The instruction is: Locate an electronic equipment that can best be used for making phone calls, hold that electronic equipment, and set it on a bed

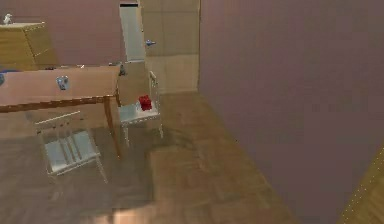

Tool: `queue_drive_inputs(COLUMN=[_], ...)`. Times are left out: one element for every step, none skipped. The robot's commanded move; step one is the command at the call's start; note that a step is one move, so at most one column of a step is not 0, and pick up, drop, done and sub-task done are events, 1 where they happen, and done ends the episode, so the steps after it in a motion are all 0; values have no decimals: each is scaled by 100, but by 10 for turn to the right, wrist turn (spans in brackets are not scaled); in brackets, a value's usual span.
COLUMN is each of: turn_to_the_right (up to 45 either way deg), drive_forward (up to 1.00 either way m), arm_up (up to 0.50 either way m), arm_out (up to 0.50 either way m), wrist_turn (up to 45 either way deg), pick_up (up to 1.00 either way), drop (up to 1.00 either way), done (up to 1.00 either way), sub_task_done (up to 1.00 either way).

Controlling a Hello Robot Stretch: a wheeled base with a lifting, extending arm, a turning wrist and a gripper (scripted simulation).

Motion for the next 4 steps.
queue_drive_inputs(turn_to_the_right=[0, 0, -120, 0], drive_forward=[100, 95, 0, 45], arm_up=[0, 0, 0, 0], arm_out=[0, 0, 0, 0], wrist_turn=[0, 0, 0, 0], pick_up=[0, 0, 0, 0], drop=[0, 0, 0, 0], done=[0, 0, 0, 0], sub_task_done=[0, 0, 0, 0])
